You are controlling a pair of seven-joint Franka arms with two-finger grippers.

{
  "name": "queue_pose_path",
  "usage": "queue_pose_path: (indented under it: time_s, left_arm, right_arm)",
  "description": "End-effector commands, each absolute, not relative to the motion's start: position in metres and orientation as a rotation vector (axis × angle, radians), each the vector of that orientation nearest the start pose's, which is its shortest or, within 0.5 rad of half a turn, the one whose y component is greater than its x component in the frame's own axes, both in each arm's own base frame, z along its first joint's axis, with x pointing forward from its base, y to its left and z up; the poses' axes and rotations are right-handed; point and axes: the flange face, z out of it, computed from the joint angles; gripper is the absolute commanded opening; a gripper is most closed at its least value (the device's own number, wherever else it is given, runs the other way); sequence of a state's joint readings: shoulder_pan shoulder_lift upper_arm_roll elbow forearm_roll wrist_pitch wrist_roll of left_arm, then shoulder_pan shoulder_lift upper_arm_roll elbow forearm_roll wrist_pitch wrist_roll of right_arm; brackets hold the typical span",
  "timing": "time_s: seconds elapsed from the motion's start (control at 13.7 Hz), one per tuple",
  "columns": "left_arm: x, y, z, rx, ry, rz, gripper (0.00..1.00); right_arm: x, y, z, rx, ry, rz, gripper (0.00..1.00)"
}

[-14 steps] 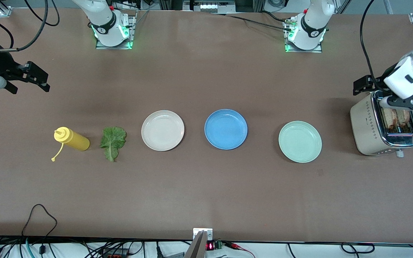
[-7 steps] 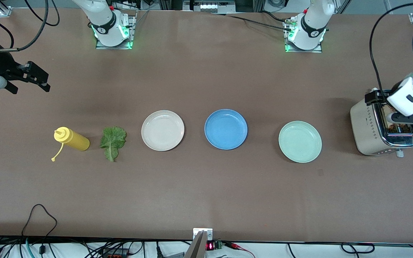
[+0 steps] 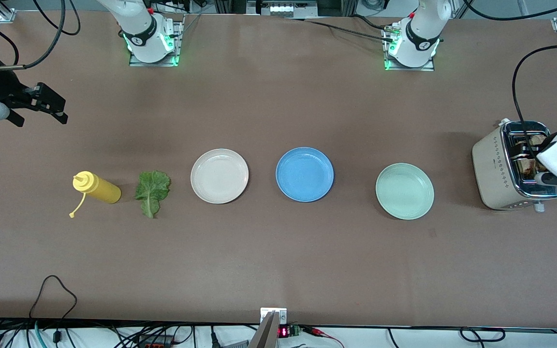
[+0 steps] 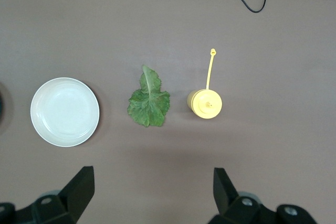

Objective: Make sandwich in blue plate with both arms
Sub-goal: 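Grasp the bread slice with the left gripper and lift it out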

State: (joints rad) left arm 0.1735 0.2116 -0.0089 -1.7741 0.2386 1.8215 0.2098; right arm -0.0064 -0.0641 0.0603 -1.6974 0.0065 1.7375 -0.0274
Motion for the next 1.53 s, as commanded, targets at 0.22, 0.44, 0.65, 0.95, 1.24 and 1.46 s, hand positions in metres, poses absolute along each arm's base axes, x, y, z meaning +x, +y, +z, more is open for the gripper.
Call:
queue_pose_path:
  time_s: [0.22,0.44,0.65,0.95,1.24,1.46]
  left_arm:
    - [0.581,0.132,0.407,-2.875,0.213,0.337,0.72]
    - [0.578,0.144,0.395,-2.883,0.185,0.355,0.72]
    - [0.568,0.163,0.373,-2.897,0.158,0.345,0.68]
    - [0.566,0.165,0.369,-2.904,0.14,0.354,0.32]
    - [0.566,0.166,0.375,-2.904,0.147,0.379,0.01]
    - [0.571,0.165,0.415,-2.894,0.12,0.406,0.01]
  right_arm:
    - [0.545,0.032,0.621,-3.136,-0.142,-0.169,1.0]
    - [0.545,0.03,0.621,-3.136,-0.144,-0.169,1.0]
    - [0.545,0.029,0.622,-3.136,-0.142,-0.171,1.0]
    - [0.544,0.029,0.623,-3.136,-0.144,-0.173,1.0]
    - [0.544,0.028,0.623,-3.136,-0.142,-0.173,1.0]
    - [0.544,0.028,0.623,-3.138,-0.145,-0.173,1.0]
